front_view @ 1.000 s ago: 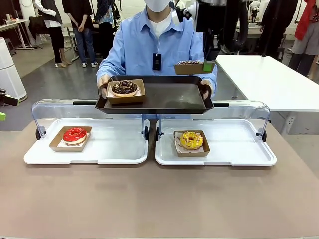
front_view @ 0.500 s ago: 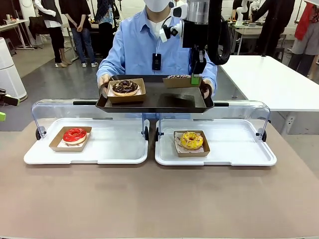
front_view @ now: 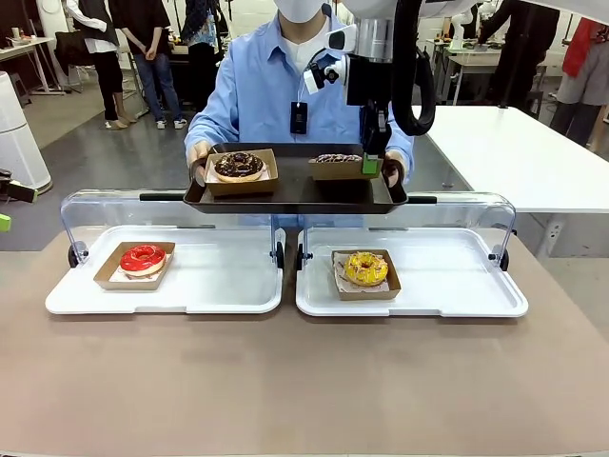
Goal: Provide the desired donut to the person.
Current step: Place the picked Paper togo box onto the Handle tray extended by the person.
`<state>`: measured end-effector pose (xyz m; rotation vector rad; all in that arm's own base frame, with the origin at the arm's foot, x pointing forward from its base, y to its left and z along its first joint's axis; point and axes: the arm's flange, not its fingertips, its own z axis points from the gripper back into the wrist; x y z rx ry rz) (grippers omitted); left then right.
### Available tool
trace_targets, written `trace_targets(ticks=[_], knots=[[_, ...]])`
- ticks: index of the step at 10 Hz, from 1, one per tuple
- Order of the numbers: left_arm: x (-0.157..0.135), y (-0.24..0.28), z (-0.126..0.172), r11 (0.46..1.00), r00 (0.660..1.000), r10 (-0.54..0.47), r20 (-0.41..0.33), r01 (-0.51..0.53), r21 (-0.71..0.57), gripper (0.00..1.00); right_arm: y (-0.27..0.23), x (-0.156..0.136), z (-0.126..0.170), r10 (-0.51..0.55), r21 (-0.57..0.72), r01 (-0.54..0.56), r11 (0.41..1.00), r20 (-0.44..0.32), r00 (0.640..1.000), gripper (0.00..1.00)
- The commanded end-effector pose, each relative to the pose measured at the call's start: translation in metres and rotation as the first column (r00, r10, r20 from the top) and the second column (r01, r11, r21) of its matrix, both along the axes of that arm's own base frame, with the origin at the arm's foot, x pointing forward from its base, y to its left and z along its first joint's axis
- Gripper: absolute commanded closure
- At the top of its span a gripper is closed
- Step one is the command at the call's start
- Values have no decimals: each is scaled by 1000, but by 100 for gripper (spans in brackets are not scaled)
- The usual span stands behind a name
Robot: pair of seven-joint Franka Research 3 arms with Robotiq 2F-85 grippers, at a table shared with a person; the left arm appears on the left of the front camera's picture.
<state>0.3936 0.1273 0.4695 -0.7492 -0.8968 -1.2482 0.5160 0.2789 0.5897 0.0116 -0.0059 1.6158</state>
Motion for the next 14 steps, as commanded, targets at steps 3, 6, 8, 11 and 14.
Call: trace_targets(ticks=[3, 6, 8, 11, 14], knots=[[-1, 1, 1, 1000, 1000, -2, 4, 2, -4, 0, -8, -3, -9, 48, 43, -47, 998, -15, 999, 98], [-1, 1, 1, 1000, 1000, -2, 4, 2, -4, 0, -12, -1, -15, 56, 29, -55, 998, -29, 998, 98], [-1, 1, 1, 1000, 1000, -2, 4, 2, -4, 0, -13, 4, -24, 70, 23, -69, 997, -47, 996, 98], [-1, 1, 1, 1000, 1000, -2, 4, 2, -4, 0, -14, 11, -34, 69, 7, -69, 998, -59, 996, 98], [-1, 1, 1, 1000, 1000, -2, 4, 2, -4, 0, -15, 13, -36, 83, 0, -84, 997, -51, 995, 80]])
